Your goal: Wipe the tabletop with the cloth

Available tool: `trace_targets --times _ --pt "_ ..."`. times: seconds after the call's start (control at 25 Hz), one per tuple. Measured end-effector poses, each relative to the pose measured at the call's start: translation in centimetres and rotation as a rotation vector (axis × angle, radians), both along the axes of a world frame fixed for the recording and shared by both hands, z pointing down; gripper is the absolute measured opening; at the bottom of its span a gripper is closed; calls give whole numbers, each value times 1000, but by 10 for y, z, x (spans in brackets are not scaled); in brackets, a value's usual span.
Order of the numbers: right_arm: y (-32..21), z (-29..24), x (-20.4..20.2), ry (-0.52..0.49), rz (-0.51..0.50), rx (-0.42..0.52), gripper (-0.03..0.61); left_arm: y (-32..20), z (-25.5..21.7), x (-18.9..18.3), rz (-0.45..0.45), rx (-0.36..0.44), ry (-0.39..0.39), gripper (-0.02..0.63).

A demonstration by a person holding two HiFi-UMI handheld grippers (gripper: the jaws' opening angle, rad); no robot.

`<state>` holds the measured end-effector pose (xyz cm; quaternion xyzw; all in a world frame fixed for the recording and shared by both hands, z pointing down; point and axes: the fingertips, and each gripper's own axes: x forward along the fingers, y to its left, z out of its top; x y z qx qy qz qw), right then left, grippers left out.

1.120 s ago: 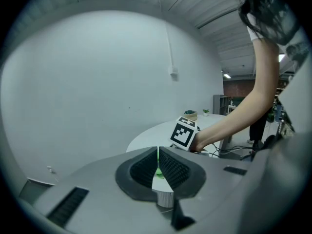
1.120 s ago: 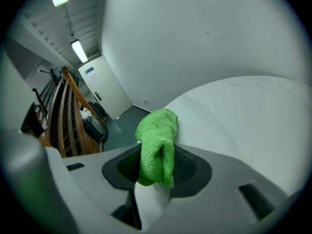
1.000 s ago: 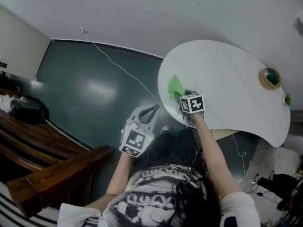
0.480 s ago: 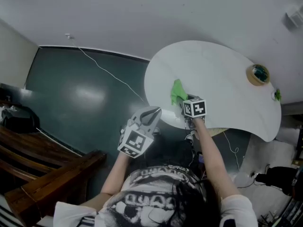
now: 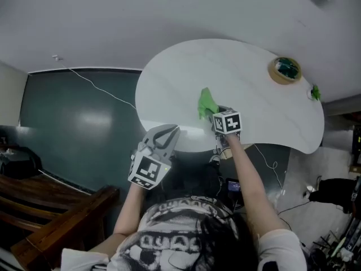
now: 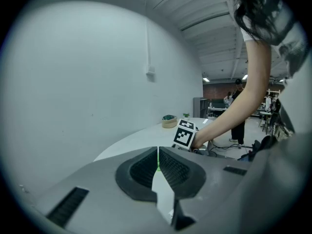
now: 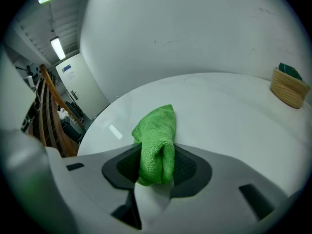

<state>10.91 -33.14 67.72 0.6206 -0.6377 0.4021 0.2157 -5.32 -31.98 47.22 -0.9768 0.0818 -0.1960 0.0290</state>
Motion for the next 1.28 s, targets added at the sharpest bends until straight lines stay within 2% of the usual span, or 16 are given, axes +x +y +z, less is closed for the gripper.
trace_targets --times 0.28,0.52,0.72,1.0,1.28 --pt "63 -2 107 3 48 2 146 40 -6 102 23 20 13 9" --pt "133 -1 215 8 145 7 146 90 -1 190 71 20 12 9" --pt "200 3 303 29 221 -11 146 131 0 246 87 23 12 9" --pt "288 2 408 81 308 -50 146 169 5 294 93 17 -10 9" --pt "359 3 485 127 381 -101 147 184 3 314 92 34 -35 9"
